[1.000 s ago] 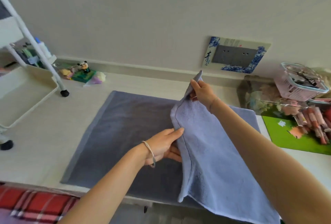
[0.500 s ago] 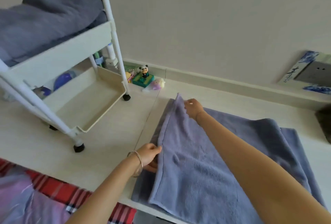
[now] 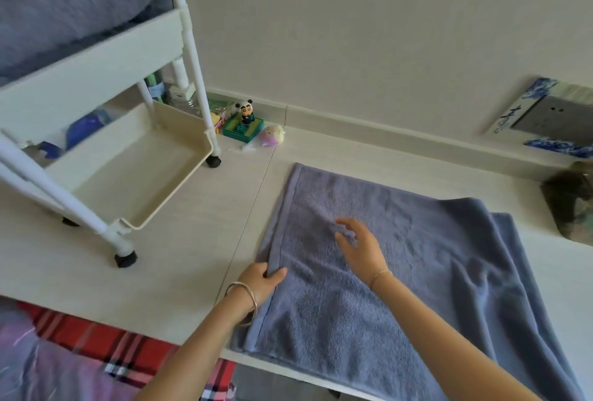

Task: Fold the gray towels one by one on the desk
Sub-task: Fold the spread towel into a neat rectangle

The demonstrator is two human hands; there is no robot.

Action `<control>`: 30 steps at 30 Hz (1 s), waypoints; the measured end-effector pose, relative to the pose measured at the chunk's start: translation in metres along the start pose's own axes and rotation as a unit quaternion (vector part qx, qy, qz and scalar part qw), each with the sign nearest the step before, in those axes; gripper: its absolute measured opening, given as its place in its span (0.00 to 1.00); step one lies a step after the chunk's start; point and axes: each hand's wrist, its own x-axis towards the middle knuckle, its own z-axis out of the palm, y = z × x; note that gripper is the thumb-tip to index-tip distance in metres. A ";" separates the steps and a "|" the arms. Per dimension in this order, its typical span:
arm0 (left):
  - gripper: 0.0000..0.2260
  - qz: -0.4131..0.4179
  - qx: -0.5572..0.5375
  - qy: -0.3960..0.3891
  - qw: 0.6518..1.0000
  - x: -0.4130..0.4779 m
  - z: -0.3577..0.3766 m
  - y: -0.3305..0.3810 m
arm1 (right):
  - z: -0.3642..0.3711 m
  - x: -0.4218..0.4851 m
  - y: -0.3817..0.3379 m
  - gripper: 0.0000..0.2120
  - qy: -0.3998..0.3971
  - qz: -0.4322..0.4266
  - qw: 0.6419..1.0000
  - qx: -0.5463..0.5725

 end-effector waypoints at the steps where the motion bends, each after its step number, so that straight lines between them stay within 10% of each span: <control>1: 0.15 0.021 -0.005 0.009 1.000 -0.004 0.000 0.006 | 0.002 -0.009 0.003 0.12 0.012 -0.007 1.000 0.009; 15: 0.14 -0.036 0.158 0.138 0.977 -0.010 -0.017 -0.017 | 0.010 -0.071 0.022 0.08 0.052 0.009 0.998 0.037; 20: 0.22 0.032 0.320 0.232 0.918 -0.017 -0.009 -0.010 | -0.001 -0.088 0.034 0.12 0.068 -0.002 0.998 -0.007; 24: 0.25 0.229 0.382 0.114 0.888 -0.026 0.054 0.003 | -0.007 -0.112 0.055 0.19 0.095 -0.009 0.991 -0.095; 30: 0.33 0.160 0.428 0.052 0.888 -0.025 0.096 -0.004 | -0.045 -0.152 0.123 0.35 0.078 0.083 0.947 -0.301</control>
